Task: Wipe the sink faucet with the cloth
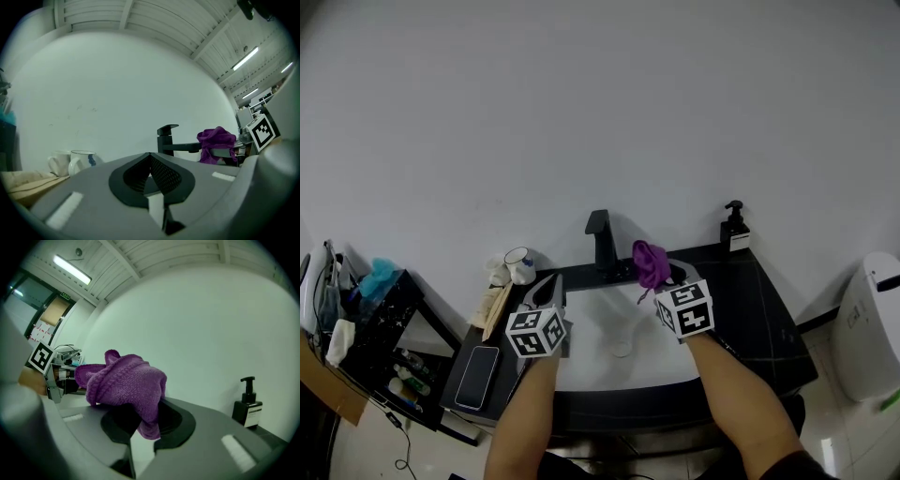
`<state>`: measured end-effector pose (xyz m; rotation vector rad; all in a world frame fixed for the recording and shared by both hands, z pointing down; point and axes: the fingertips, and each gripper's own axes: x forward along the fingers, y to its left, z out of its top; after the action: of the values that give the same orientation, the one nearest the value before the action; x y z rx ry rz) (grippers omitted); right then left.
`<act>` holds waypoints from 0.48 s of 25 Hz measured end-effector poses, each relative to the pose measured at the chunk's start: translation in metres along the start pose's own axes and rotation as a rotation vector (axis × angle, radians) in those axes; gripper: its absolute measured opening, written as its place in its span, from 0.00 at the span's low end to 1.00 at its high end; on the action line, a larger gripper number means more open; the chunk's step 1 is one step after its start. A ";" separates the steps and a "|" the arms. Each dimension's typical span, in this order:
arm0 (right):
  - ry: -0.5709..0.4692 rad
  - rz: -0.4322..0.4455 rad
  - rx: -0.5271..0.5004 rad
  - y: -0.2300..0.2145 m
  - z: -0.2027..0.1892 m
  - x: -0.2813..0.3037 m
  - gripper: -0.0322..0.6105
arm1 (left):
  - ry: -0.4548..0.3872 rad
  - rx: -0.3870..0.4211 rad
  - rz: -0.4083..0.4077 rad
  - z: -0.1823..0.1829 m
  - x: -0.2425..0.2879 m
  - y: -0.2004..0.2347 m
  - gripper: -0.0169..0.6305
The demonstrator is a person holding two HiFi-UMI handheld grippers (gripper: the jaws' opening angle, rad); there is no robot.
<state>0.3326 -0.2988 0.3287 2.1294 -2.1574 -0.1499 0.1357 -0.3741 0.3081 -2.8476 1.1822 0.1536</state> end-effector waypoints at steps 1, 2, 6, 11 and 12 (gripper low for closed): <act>0.003 0.001 -0.001 0.000 -0.001 0.000 0.16 | 0.000 0.006 -0.002 0.001 0.000 -0.001 0.05; 0.006 0.001 -0.003 0.000 -0.001 0.001 0.16 | -0.001 0.012 -0.004 0.001 0.001 -0.002 0.05; 0.008 -0.006 -0.005 -0.002 -0.002 0.000 0.15 | -0.002 0.020 -0.009 0.002 0.001 -0.004 0.05; 0.001 -0.007 -0.011 -0.001 -0.001 -0.001 0.16 | 0.001 0.024 -0.013 0.001 0.000 -0.005 0.05; 0.001 -0.007 -0.013 -0.001 -0.001 -0.001 0.15 | 0.002 0.026 -0.013 0.001 0.000 -0.006 0.05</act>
<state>0.3335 -0.2978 0.3292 2.1293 -2.1432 -0.1633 0.1396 -0.3699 0.3068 -2.8335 1.1570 0.1339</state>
